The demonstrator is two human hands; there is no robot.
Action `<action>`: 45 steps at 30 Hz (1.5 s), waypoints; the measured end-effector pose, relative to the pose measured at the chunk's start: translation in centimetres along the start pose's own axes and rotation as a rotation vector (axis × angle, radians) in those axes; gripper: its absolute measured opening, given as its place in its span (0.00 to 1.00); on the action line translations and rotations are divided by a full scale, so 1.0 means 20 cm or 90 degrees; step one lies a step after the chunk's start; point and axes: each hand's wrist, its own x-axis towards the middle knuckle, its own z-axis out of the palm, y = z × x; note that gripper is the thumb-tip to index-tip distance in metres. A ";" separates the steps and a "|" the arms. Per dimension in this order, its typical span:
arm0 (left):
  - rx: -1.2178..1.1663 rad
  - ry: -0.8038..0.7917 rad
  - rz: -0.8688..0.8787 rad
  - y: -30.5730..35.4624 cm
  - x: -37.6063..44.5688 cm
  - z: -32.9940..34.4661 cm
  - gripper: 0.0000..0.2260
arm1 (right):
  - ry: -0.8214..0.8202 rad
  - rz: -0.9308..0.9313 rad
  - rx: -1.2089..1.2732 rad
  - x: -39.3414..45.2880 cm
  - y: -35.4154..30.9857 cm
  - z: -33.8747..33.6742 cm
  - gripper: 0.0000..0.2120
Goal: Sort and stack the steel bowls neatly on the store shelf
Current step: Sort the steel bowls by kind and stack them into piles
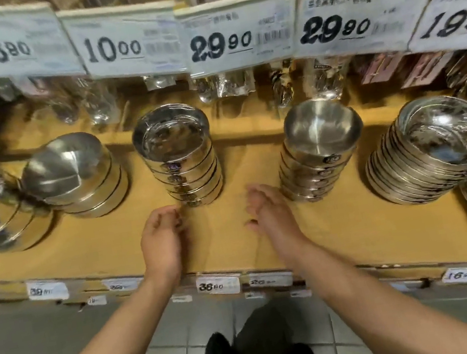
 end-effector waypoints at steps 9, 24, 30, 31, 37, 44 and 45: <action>-0.006 -0.307 0.067 0.11 0.43 -0.07 0.14 | 0.028 -0.106 0.037 0.22 0.04 0.35 0.24; -0.070 -0.455 0.032 0.08 0.35 0.10 0.16 | 0.098 -0.121 0.071 0.25 0.01 0.20 0.14; -0.057 -0.411 -0.023 0.13 0.33 0.12 0.16 | 0.092 -0.117 0.064 0.23 0.04 0.18 0.15; -0.054 -0.398 -0.029 0.13 0.32 0.12 0.16 | 0.105 -0.112 0.057 0.22 0.06 0.18 0.16; 0.027 -0.259 -0.022 0.09 0.22 -0.09 0.15 | 0.174 -0.057 0.078 0.06 0.18 0.20 0.06; -0.020 -0.081 -0.029 0.10 0.14 -0.53 0.08 | 0.001 0.000 0.069 -0.05 0.17 0.45 0.05; -0.022 -0.060 -0.023 0.11 0.15 -0.60 0.08 | -0.012 0.000 0.055 -0.05 0.16 0.50 0.07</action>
